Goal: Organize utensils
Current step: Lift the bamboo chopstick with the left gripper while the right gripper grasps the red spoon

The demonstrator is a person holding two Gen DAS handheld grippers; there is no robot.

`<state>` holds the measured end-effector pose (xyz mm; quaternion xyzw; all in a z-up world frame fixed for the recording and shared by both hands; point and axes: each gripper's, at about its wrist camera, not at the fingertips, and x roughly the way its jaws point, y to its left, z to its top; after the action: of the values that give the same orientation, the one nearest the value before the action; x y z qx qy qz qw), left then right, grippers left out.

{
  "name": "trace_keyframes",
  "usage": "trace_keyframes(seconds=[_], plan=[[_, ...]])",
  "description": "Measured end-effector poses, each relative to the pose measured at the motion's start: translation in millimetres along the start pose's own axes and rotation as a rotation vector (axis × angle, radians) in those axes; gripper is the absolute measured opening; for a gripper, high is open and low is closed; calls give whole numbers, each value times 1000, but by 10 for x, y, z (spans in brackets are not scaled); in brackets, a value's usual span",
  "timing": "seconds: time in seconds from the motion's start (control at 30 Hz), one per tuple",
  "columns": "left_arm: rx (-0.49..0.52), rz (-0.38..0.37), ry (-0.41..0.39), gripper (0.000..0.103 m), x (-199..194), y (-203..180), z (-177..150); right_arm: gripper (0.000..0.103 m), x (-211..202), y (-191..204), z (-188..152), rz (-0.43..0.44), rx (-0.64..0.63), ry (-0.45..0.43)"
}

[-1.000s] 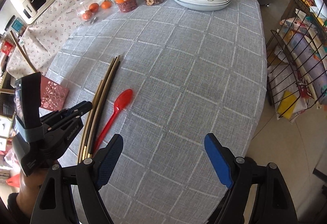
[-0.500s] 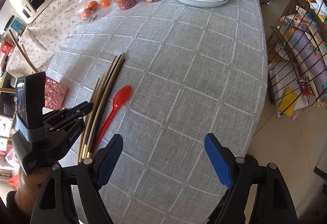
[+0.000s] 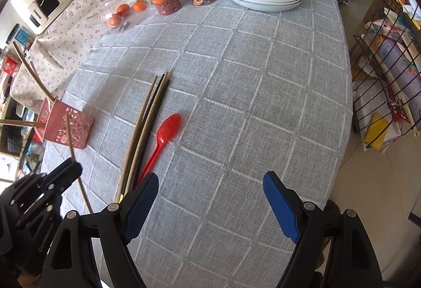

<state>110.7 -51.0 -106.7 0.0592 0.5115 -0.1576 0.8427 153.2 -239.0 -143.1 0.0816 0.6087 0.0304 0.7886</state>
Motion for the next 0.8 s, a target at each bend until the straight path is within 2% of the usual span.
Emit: trace_keyframes(seconds=[0.17, 0.4, 0.57, 0.67, 0.8], plan=[[-32, -18, -45, 7, -254, 202, -34, 83, 155, 148, 70, 1, 14, 20], [-59, -9, -64, 7, -404, 393, -126, 81, 456, 373, 181, 7, 7, 46], [-84, -37, -89, 7, -556, 493, -149, 56, 682, 511, 300, -2, -3, 62], [-97, -45, -96, 7, -597, 537, -150, 45, 810, 558, 357, -32, -2, 71], [-118, -52, -103, 7, -635, 615, -155, 39, 938, 596, 413, -56, 0, 76]])
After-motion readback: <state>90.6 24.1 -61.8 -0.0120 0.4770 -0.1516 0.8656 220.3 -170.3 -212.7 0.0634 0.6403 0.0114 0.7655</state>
